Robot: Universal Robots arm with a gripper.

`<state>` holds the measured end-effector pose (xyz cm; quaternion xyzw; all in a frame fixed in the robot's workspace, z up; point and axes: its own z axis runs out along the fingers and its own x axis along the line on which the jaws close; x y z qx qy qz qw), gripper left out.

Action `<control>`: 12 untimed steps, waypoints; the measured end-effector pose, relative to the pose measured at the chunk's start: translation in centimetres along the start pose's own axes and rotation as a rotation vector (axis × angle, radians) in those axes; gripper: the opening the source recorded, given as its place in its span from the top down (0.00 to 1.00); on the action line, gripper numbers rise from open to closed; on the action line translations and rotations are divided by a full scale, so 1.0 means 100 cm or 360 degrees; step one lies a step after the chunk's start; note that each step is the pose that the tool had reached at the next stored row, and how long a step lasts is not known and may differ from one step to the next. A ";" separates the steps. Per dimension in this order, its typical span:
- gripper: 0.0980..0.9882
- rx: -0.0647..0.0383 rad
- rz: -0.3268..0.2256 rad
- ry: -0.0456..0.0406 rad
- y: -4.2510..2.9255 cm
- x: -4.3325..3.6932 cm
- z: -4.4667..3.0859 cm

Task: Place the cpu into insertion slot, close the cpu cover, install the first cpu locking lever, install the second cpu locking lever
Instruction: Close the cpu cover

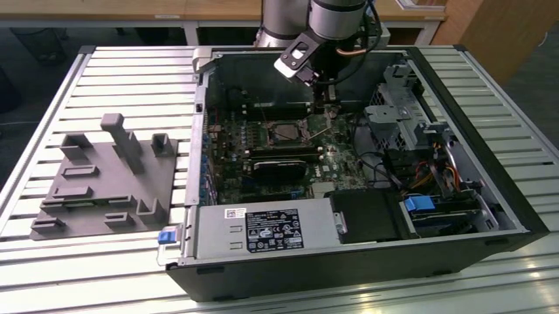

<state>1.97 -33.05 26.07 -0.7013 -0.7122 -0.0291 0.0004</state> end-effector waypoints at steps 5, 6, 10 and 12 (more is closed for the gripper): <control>0.99 0.0000 0.0000 0.0000 0.0037 -0.0001 0.0011; 0.99 0.0000 0.0000 0.0000 0.0049 -0.0001 0.0013; 0.99 -0.0001 0.0013 -0.0001 0.0088 -0.0001 0.0025; 0.99 -0.0001 0.0019 0.0000 0.0111 0.0000 0.0032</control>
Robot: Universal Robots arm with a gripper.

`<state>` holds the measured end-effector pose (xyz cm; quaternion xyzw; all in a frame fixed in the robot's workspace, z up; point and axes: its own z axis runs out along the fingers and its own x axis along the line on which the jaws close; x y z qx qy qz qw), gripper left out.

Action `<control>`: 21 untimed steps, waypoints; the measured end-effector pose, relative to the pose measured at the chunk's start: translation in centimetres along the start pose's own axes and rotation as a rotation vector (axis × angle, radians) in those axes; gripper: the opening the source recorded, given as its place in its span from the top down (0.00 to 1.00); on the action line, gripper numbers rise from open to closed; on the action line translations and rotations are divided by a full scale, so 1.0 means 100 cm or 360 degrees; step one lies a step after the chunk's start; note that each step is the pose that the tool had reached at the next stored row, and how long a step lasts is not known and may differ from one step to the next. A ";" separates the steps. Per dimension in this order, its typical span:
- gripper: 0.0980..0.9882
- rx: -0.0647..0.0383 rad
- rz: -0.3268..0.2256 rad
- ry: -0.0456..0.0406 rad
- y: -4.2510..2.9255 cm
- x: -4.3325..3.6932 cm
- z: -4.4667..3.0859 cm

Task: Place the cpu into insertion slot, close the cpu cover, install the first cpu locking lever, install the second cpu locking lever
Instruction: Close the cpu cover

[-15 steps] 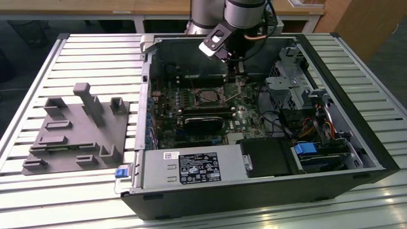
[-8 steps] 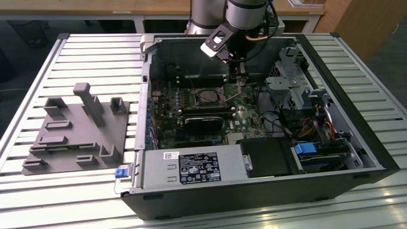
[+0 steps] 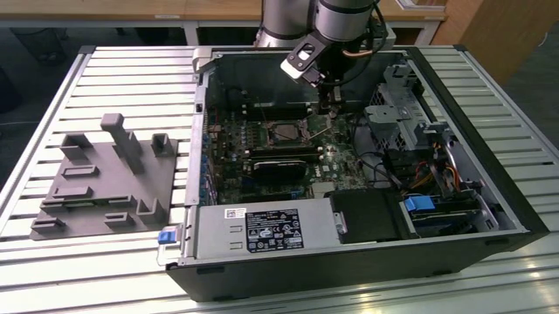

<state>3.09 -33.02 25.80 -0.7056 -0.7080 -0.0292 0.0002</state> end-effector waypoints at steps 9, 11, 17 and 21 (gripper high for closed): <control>0.99 -0.0002 0.0046 -0.0002 0.0082 0.0033 0.0044; 0.99 -0.0003 0.0071 -0.0003 0.0091 0.0038 0.0053; 0.99 -0.0004 0.0098 -0.0004 0.0143 0.0039 0.0072; 0.99 -0.0004 0.0098 -0.0004 0.0178 0.0039 0.0078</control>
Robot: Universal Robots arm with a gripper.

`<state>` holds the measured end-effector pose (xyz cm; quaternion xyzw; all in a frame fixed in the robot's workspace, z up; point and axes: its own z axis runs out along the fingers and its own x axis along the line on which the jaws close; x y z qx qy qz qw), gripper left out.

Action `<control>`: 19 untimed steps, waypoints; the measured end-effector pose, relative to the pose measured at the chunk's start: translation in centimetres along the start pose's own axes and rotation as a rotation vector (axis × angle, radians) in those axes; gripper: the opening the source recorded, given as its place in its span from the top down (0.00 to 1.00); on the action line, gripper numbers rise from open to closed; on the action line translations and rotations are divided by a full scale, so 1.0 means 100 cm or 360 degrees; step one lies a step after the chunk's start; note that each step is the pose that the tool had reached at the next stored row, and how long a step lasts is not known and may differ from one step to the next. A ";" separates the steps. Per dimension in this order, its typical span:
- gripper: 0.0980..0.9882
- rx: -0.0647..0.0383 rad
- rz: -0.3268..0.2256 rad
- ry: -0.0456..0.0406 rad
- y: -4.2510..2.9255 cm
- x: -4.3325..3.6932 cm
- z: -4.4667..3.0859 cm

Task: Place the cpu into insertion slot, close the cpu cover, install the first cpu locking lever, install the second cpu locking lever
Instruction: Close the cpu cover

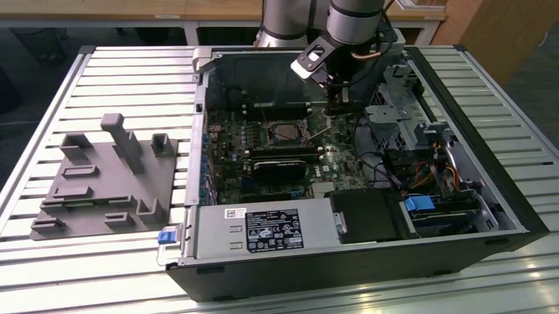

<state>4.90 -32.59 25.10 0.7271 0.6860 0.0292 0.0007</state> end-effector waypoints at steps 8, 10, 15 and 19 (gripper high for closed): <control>0.99 0.0000 0.0000 0.0000 0.0057 0.0009 0.0021; 0.99 0.0000 0.0000 0.0000 0.0069 0.0012 0.0030; 0.99 0.0000 0.0000 0.0000 0.0116 0.0018 0.0044; 0.99 0.0000 0.0001 0.0000 0.0141 0.0022 0.0053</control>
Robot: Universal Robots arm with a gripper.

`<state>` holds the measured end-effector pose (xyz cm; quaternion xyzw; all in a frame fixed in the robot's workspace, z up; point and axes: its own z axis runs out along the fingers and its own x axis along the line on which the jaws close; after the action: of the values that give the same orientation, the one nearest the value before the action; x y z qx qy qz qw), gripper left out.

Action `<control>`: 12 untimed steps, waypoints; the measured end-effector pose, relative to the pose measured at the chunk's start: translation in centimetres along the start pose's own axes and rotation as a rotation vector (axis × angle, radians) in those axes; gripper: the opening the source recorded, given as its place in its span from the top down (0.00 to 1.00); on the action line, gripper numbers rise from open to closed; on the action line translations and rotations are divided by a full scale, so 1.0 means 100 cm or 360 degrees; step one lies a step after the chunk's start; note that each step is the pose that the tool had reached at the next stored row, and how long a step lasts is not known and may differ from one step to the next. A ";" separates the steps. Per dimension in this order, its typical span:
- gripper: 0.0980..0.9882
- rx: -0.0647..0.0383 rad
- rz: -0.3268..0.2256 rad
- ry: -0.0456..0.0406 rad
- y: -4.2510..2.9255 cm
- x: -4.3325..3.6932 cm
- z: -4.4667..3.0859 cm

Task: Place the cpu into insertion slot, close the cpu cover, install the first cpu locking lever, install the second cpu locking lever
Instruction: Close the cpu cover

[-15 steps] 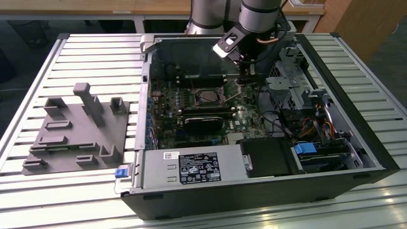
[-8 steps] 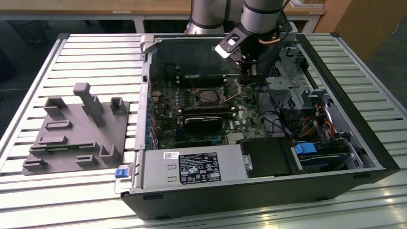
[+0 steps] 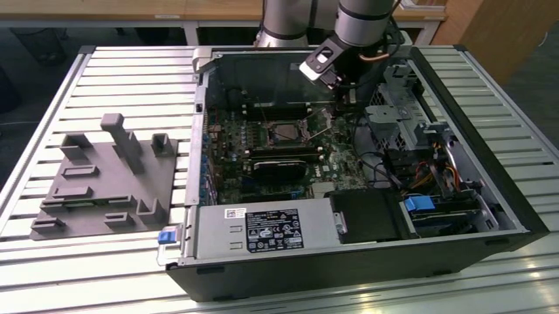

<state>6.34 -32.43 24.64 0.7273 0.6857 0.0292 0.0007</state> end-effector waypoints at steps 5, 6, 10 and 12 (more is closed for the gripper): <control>0.99 0.0000 0.0005 0.0000 0.0035 0.0002 0.0020; 0.99 0.0000 0.0005 0.0000 0.0040 0.0003 0.0026; 0.99 0.0000 0.0006 0.0000 0.0053 0.0005 0.0062; 0.99 0.0000 0.0006 0.0000 0.0052 0.0007 0.0086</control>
<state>6.90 -32.36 23.80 0.7286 0.6844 0.0291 0.0007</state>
